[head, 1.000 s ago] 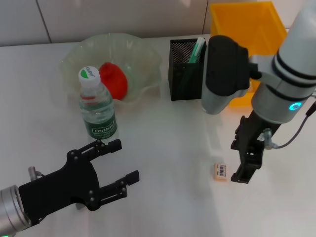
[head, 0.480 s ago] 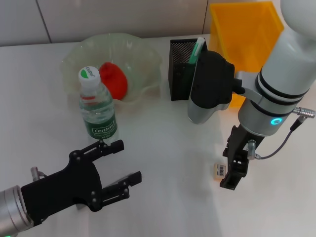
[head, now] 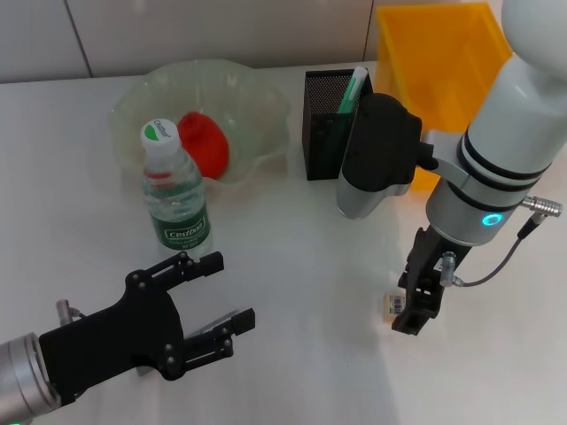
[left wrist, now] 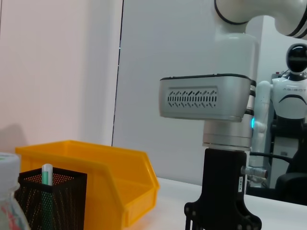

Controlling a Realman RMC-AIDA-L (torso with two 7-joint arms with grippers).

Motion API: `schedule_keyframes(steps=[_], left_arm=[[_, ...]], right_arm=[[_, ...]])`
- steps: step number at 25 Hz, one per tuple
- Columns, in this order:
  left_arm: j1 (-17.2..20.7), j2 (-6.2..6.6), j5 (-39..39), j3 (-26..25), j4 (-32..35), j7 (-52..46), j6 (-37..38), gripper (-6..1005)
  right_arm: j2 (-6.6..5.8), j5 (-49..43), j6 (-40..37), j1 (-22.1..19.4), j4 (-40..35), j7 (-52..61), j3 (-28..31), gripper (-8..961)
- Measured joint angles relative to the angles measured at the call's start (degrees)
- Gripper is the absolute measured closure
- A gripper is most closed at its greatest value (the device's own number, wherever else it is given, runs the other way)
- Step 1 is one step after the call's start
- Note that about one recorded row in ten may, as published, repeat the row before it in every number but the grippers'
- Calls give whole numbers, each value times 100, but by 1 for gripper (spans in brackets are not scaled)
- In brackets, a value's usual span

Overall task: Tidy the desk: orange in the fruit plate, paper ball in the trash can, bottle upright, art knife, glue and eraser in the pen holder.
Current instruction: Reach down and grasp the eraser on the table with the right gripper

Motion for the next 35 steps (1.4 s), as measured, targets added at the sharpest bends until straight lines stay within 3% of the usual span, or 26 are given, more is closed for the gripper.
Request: schedule_keyframes(steps=[13, 27, 35], left_arm=[[-19, -8, 13, 0, 1, -1, 0, 231], [-53, -18, 17, 0, -7, -19, 0, 231], [-58, -18, 17, 0, -9, -26, 2, 231]], right_arm=[[-1, 20, 132, -1, 63, -1, -44, 416], [2, 25, 236, 4, 199, -43, -145, 409], [1, 25, 263, 29, 226, -52, -209, 463]])
